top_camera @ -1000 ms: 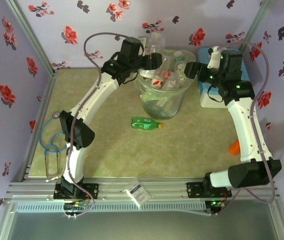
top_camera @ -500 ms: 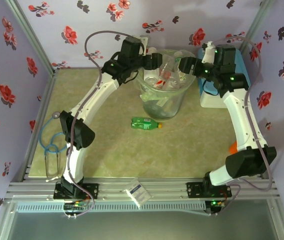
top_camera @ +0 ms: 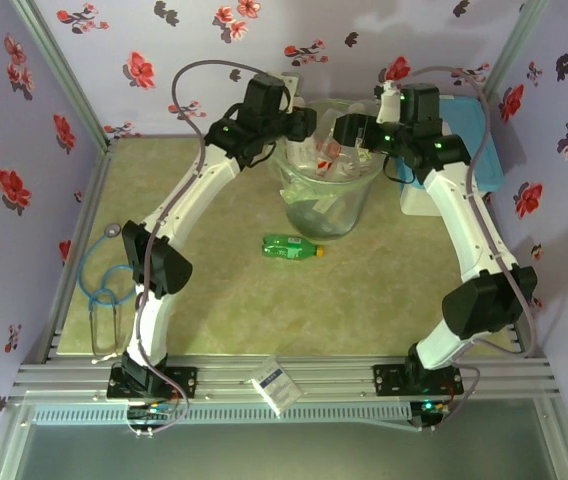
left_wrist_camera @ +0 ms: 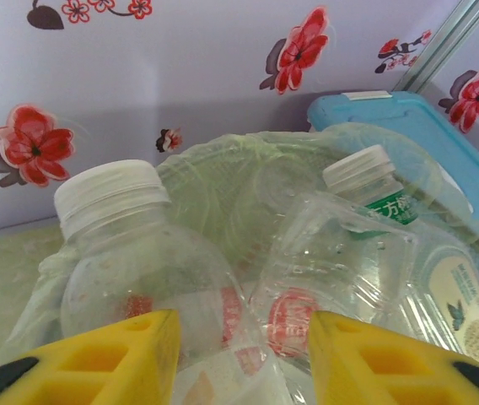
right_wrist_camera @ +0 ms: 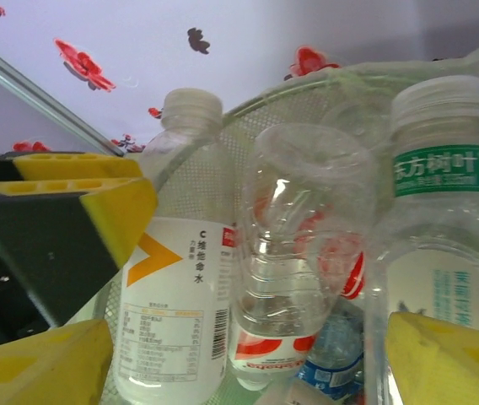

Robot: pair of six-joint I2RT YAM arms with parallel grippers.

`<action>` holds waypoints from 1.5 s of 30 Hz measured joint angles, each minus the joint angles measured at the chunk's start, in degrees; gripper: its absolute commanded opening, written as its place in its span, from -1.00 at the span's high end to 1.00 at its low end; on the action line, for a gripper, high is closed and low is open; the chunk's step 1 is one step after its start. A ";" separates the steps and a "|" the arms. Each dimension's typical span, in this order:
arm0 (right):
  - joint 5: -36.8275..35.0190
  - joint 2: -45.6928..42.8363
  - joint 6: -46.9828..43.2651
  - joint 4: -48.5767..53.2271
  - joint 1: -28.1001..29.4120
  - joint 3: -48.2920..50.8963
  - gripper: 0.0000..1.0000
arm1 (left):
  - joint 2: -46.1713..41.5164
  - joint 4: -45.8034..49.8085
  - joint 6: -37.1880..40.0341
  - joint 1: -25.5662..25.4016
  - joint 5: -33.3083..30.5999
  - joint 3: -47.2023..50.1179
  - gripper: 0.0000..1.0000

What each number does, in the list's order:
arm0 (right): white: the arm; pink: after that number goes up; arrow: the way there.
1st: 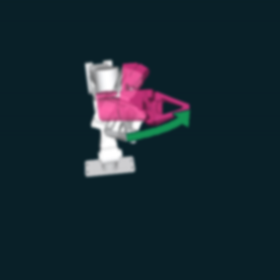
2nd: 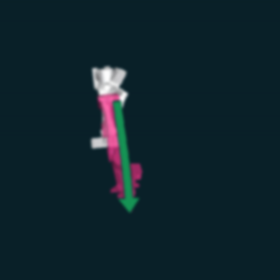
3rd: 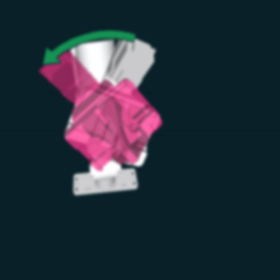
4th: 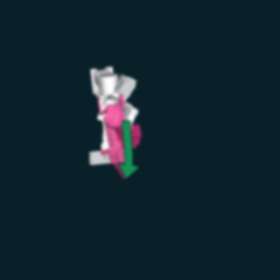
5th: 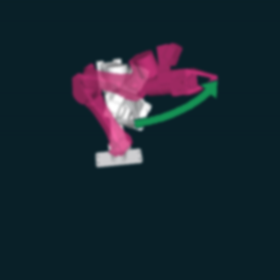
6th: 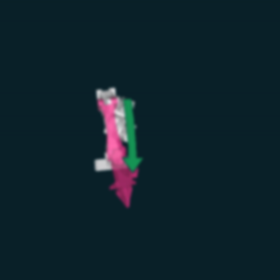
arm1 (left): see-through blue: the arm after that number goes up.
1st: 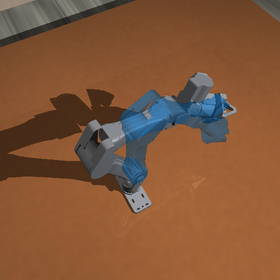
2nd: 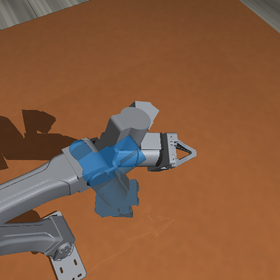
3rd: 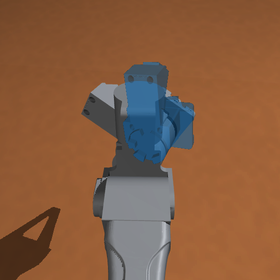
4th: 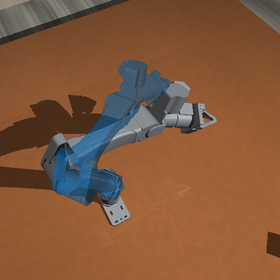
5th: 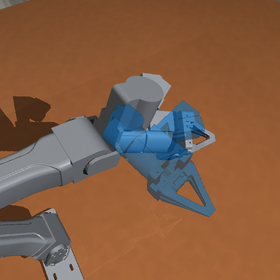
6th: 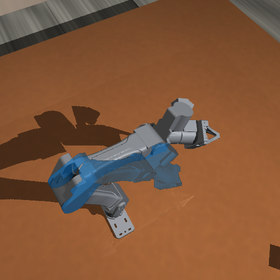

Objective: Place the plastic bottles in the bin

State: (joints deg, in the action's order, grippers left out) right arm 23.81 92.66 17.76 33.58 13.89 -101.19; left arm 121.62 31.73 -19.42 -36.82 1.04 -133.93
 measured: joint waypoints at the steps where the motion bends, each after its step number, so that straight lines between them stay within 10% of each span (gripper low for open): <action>1: 0.00 0.17 -0.15 0.17 0.20 -0.02 -0.69 | -0.22 -0.55 0.15 -0.04 -0.22 0.72 0.15; 12: -0.74 0.74 -0.83 1.14 0.52 -0.13 -0.68 | -2.51 -4.90 0.33 -0.39 -1.92 6.47 0.21; 18: -1.09 0.79 -1.27 2.54 0.52 -2.73 -0.69 | -4.48 -6.08 0.44 -0.66 -1.88 9.16 -0.23; 31: -1.18 0.00 -2.62 4.48 0.52 -4.63 -0.70 | -12.55 -6.80 4.83 -1.33 -0.98 12.61 -0.55; 39: -1.55 -6.75 -4.50 5.51 0.52 -1.95 -0.72 | -33.92 -9.70 3.15 2.14 -1.01 33.88 -0.59; 45: -2.99 -14.45 -5.79 5.49 0.52 2.58 -0.73 | -47.17 -15.52 -14.10 8.11 -2.23 62.64 -0.66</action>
State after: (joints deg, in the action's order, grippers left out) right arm 20.82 78.22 11.97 39.07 14.41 -98.61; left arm 74.46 16.21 -33.52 -28.71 -1.19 -71.29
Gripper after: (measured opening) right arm 0.862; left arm 0.848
